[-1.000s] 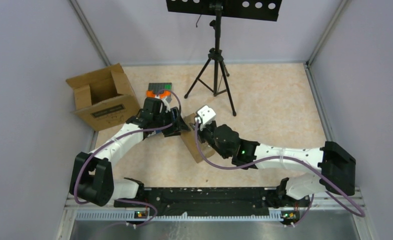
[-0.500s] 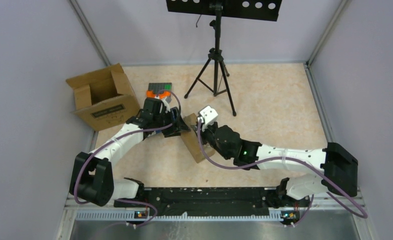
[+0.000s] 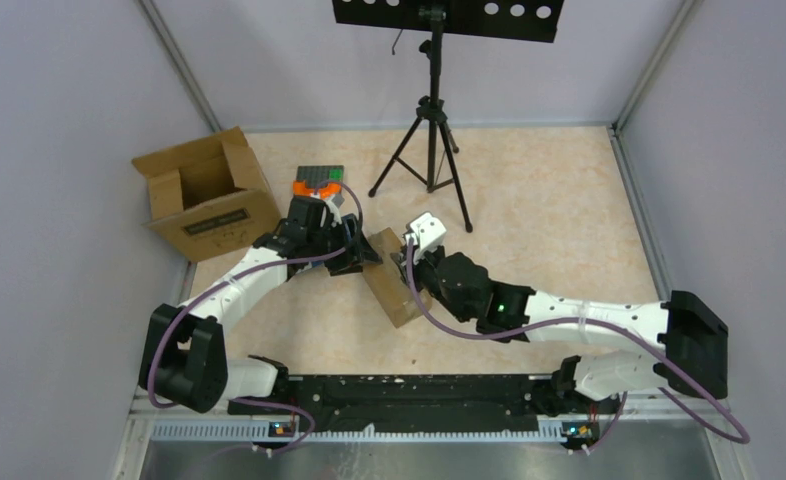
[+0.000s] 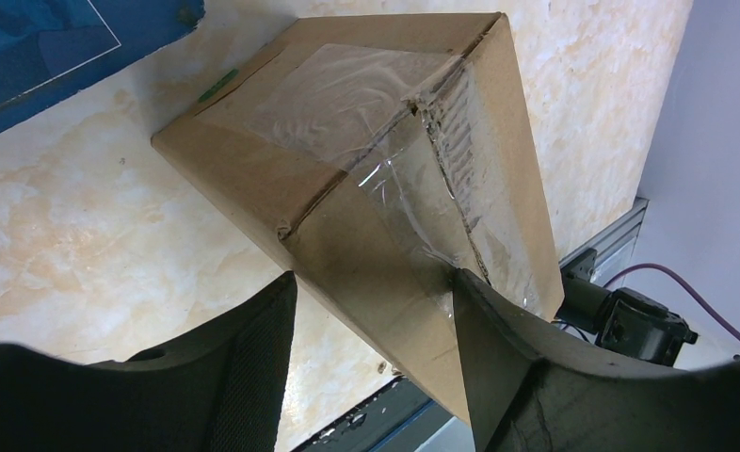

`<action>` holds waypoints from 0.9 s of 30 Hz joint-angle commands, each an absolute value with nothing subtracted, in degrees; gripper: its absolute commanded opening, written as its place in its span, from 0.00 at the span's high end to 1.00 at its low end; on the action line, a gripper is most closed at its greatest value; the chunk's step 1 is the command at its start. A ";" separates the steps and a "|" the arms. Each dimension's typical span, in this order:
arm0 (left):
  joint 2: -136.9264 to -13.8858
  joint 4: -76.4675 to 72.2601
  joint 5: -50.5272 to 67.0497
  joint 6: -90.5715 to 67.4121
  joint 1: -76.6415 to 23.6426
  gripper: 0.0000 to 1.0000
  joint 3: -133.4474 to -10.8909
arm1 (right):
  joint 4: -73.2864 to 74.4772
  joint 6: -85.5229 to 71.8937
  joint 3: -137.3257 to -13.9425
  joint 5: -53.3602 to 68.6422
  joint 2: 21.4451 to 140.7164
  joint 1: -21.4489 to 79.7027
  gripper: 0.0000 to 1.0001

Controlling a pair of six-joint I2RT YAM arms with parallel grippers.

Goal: Unpack the express box
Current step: Cut the express box at the center of the board.

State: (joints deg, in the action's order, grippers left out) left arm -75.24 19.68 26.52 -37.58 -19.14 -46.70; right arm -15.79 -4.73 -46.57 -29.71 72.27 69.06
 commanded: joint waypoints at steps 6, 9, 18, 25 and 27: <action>-74.81 20.57 20.67 -36.43 -18.60 0.35 -46.59 | -11.43 -4.88 -45.79 -29.62 69.95 70.12 1.00; -74.99 21.43 19.64 -36.45 -18.55 0.35 -47.05 | -9.45 -5.43 -46.42 -28.33 70.14 70.08 1.00; -74.81 22.55 20.50 -35.99 -17.54 0.32 -49.65 | -7.25 -8.01 -45.81 -26.70 68.36 70.10 1.00; -72.67 27.41 21.95 -34.32 -17.50 0.22 -58.08 | -15.29 -5.55 -47.59 -27.92 72.81 69.87 1.00; -71.85 28.41 22.71 -34.02 -17.39 0.21 -60.13 | -17.16 -4.98 -47.84 -27.97 73.56 69.75 1.00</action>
